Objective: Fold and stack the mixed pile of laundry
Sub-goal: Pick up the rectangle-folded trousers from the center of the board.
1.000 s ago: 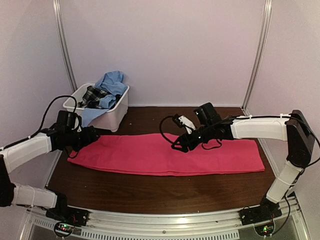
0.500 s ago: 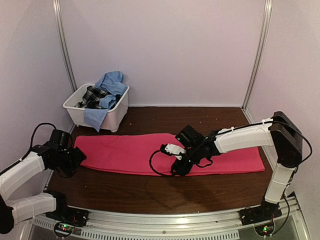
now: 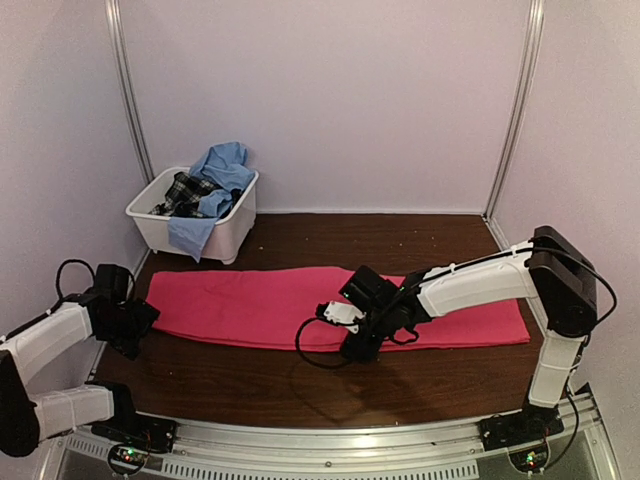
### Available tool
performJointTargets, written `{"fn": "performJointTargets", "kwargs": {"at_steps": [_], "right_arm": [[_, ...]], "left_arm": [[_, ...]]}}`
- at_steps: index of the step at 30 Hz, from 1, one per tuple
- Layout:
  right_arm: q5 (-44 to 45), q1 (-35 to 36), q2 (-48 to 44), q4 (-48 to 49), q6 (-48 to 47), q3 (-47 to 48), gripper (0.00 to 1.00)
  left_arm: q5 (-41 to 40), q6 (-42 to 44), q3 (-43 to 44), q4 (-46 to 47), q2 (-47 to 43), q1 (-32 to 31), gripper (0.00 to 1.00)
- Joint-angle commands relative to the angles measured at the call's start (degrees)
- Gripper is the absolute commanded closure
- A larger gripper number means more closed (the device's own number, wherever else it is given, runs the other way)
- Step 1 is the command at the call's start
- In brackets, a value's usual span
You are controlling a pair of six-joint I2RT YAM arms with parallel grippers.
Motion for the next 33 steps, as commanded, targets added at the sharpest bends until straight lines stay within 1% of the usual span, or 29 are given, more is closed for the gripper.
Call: {"fn": "performJointTargets", "kwargs": {"at_steps": [1,3,5,7,9,11,13,14,15,18,20,22,24,26,29,31,33], "right_arm": [[3.43,0.0,0.96,-0.23,0.32,0.15,0.33],[5.0,0.02,2.13,-1.63,1.36,0.4,0.34],[4.67,-0.18,0.93,-1.19,3.96,-0.98,0.34],[0.73,-1.22,-3.91,0.52,8.39,-3.78,0.33],[-3.61,-3.72,-9.71,1.98,12.2,-6.25,0.28],[-6.8,-6.58,-15.22,1.93,14.89,-7.48,0.23],[-10.9,-11.19,-20.08,1.95,17.63,-8.65,0.21],[-12.62,-14.17,-22.24,2.0,19.07,-9.74,0.21],[-13.62,-17.29,-24.0,1.76,20.4,-10.47,0.2],[-13.4,-27.91,-27.39,-0.75,24.12,-12.42,0.21],[-14.24,-34.44,-27.98,-1.82,25.54,-13.96,0.23],[-15.22,-38.64,-27.42,-1.74,26.0,-14.93,0.27],[-14.76,-39.87,-25.75,-1.77,25.8,-15.07,0.29],[-14.36,-40.23,-22.11,-2.15,25.16,-14.59,0.31],[-14.18,-40.79,-17.74,-1.3,24.62,-13.96,0.34],[-14.94,-41.52,-17.11,-0.73,24.81,-13.49,0.34],[-15.42,-42.87,-18.17,-0.44,25.25,-13.37,0.33]], "left_arm": [[-0.69,4.81,0.07,7.79,1.5,3.31,0.14],[0.09,7.68,1.81,8.56,2.42,3.97,0.15],[2.0,14.02,5.01,9.51,2.56,3.7,0.16],[2.48,21.59,8.31,9.65,2.42,2.61,0.16],[2.5,27.9,11.51,9.89,2.25,0.22,0.2],[1.09,32.08,14.51,9.55,3.08,-4.02,0.21],[-1.06,34.53,17.16,9.58,5.42,-9.97,0.21],[-2.36,35.57,18.87,9.81,7.86,-13.84,0.21],[-1.92,37.04,20.04,10.68,9.91,-16.19,0.21],[-2.2,40.25,23.94,12.49,17.55,-23.35,0.22],[-2.92,42.38,27.01,12.94,22.89,-28.13,0.22],[-2.23,46.06,30.45,13.6,28.23,-32.79,0.23],[-0.75,48.86,34.61,13.84,34.19,-36.86,0.23],[-0.04,50.28,39.14,13.25,40.15,-39.83,0.24],[-0.02,47.97,42.97,12.04,47.64,-40.42,0.27],[-1.2,46.52,43.08,11.05,49.86,-40.04,0.29],[-2.07,44.63,40.95,10.33,50.74,-39.12,0.31]]}}
